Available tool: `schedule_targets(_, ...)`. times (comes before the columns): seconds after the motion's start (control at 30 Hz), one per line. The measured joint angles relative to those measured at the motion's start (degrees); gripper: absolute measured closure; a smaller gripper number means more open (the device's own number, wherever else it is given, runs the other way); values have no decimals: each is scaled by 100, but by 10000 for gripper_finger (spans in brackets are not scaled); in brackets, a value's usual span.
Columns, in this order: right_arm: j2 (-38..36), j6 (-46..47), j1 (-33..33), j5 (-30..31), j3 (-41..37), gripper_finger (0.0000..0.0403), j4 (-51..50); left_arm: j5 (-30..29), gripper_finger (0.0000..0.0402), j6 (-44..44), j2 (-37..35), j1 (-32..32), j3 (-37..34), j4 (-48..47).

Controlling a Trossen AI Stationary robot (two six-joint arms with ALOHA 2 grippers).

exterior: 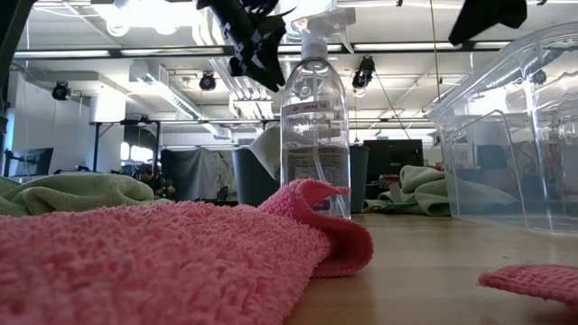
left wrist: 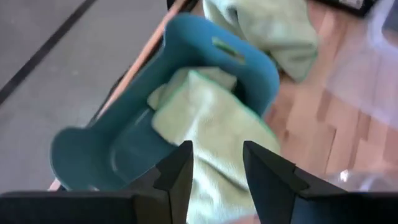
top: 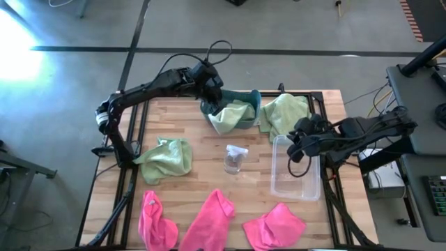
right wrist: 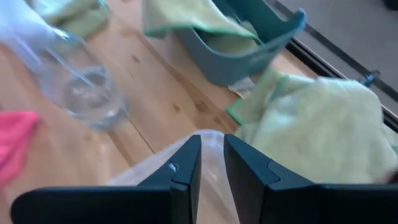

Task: Sort microfiber towel by color & place in baskets
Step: Put the green microfiber towel into the blue bin

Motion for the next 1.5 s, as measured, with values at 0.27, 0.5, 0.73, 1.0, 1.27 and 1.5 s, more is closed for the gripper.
schedule_targets(0.27, -2, -717, 0, -597, 313, 339, 142, -62, 276, 351, -236, -672, -51, -639)
schedule_targets(0.5, -9, -1150, 0, -766, 313, 339, 69, -1016, 276, 425, -812, -1152, -142, -818)
schedule_targets(0.73, -61, -1289, 0, 66, 320, 339, -270, -1644, 276, -434, -2076, -1141, -1362, -745)
schedule_targets(1.0, -287, -1626, 0, 437, 320, 339, -419, -1729, 276, -1704, -4037, -1249, -3910, 1158)
schedule_targets(1.27, -602, -1106, -2, 1529, 237, 339, -671, -1729, 276, -2297, -5290, -1310, -5285, 2596)
schedule_targets(1.5, -542, -625, -2, 2243, 154, 339, -962, -1974, 276, -1865, -5567, -1331, -5148, 2618)
